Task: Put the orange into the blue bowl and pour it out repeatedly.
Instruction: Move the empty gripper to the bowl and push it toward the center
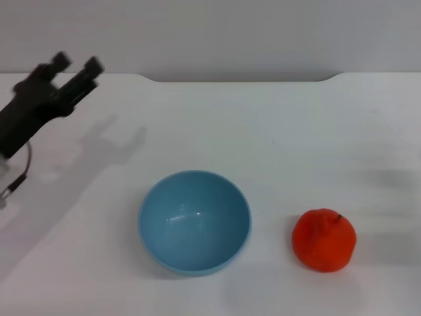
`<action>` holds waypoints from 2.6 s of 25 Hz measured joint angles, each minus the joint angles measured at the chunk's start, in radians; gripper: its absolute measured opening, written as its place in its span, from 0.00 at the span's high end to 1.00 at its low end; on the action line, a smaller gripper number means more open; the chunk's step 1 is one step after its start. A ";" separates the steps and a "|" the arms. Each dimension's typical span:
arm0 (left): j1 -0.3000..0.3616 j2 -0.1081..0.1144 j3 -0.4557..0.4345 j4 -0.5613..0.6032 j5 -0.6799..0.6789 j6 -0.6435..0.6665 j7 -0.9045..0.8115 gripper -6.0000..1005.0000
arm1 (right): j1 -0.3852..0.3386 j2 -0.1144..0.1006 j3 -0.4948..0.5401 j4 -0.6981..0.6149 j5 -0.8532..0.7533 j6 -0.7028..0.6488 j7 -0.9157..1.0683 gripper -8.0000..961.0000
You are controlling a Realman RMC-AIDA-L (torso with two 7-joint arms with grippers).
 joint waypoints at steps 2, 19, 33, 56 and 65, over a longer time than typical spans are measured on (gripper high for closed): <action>-0.025 0.014 -0.007 0.064 0.115 -0.050 -0.147 0.26 | 0.000 0.000 0.000 0.000 0.001 0.000 0.000 0.45; -0.197 -0.010 -0.134 0.917 1.465 0.306 -1.433 0.29 | -0.001 -0.003 0.000 -0.001 0.002 0.004 -0.006 0.45; -0.235 -0.024 0.135 1.044 1.771 0.404 -1.651 0.32 | 0.005 -0.003 0.000 -0.008 0.006 0.039 -0.008 0.45; -0.309 -0.027 0.197 0.745 1.780 0.258 -1.657 0.36 | 0.002 -0.003 0.000 -0.008 0.006 0.038 -0.008 0.46; -0.342 -0.029 0.253 0.689 1.776 0.260 -1.665 0.37 | -0.001 -0.001 0.000 -0.006 0.006 0.038 -0.007 0.46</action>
